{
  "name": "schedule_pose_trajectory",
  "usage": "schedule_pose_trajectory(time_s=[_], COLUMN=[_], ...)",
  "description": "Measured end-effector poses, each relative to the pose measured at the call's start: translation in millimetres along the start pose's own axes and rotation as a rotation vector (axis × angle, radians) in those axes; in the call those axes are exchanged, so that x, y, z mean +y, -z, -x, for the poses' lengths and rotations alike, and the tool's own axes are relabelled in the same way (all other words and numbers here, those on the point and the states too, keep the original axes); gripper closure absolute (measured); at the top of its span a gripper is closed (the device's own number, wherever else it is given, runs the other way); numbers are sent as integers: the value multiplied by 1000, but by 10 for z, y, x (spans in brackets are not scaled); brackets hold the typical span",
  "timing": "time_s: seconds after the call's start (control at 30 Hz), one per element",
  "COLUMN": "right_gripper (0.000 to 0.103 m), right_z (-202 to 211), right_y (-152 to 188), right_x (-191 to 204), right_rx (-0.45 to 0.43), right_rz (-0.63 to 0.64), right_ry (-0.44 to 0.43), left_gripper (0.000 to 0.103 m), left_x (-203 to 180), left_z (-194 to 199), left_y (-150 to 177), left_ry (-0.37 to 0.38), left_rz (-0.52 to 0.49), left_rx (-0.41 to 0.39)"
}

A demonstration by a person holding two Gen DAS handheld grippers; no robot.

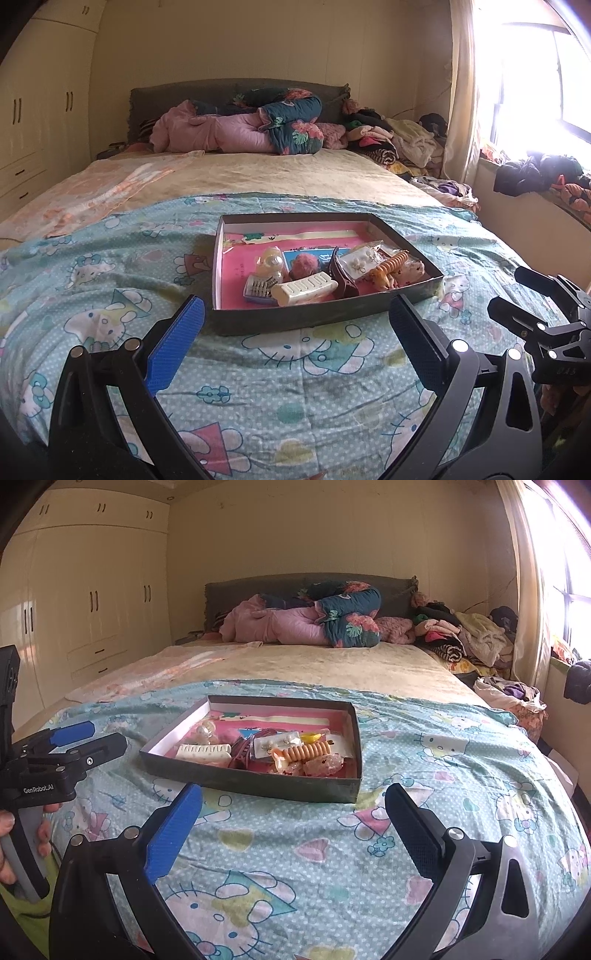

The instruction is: Organize jewelry

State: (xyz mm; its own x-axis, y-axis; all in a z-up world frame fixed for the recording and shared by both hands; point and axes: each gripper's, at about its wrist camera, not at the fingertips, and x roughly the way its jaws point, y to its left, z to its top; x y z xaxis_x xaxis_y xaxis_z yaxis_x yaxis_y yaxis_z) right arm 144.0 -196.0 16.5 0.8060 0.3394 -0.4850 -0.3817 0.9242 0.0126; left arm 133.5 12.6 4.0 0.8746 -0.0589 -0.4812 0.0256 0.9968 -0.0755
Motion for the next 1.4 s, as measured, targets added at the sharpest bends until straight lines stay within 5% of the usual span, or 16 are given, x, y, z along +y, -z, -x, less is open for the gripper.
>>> schedule_pose_trajectory(time_s=[1.07,1.4], right_gripper=[6,6], right_z=[199,403], right_y=[395,465], right_x=[4,100], right_rx=[-112,-276], right_rz=[-34,-3], right_ry=[112,144], left_gripper=[11,11], left_x=[21,4], left_z=[236,299], left_y=[309,396], left_ry=[-39,-47], left_rz=[0,7], left_rx=[-80,-151])
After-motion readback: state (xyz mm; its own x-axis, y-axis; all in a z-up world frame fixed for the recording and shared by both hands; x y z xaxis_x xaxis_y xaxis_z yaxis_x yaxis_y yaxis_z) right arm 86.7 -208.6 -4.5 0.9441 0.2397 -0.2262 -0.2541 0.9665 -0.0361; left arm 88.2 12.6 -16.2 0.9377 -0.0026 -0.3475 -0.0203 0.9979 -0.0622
